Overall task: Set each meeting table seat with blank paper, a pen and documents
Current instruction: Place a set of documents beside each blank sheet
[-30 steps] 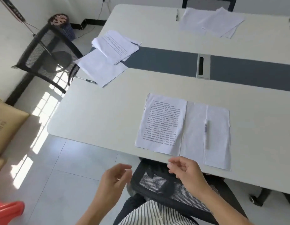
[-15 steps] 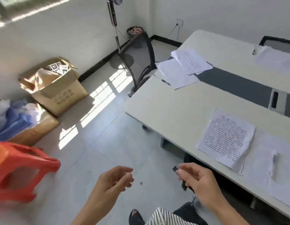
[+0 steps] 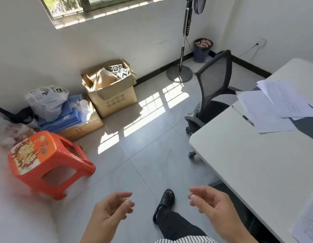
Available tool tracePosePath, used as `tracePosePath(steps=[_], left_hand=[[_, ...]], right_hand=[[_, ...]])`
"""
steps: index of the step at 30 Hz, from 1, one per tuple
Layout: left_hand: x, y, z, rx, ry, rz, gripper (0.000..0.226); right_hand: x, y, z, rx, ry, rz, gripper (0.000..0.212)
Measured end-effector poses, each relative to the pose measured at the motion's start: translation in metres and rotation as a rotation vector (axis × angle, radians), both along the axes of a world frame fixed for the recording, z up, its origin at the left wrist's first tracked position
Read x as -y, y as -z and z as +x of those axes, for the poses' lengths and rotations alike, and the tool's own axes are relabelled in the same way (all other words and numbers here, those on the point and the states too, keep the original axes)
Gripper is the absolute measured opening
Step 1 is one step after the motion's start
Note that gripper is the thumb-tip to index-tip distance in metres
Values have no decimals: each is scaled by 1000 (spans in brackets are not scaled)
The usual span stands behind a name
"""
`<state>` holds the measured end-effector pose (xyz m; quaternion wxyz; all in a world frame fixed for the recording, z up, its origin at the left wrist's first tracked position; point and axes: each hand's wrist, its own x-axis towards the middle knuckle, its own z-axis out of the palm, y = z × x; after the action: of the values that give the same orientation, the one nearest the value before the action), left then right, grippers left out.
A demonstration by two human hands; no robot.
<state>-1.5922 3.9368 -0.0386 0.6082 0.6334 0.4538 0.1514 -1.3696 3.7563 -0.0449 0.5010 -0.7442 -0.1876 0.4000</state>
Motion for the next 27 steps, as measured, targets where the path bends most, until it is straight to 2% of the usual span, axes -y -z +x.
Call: tracePosePath(steps=[4, 9, 14, 20, 24, 27], left_hand=[[-77, -8, 48, -17, -19, 49, 32], [-167, -40, 119, 16, 6, 115, 24], [-239, -37, 182, -13, 54, 57, 23], [-353, -17, 270, -47, 181, 3, 14], [-446, -19, 344, -6, 303, 24, 47], [-505, -34, 408, -6, 443, 39, 33]], right_hand=[[-79, 7, 51, -11, 16, 37, 15], [-176, -14, 124, 18, 14, 100, 15], [-246, -29, 192, 55, 36, 121, 13], [-316, -3, 252, 43, 218, 62, 15], [-370, 6, 287, 39, 366, 25, 15], [-409, -9, 312, 41, 503, 47, 15]])
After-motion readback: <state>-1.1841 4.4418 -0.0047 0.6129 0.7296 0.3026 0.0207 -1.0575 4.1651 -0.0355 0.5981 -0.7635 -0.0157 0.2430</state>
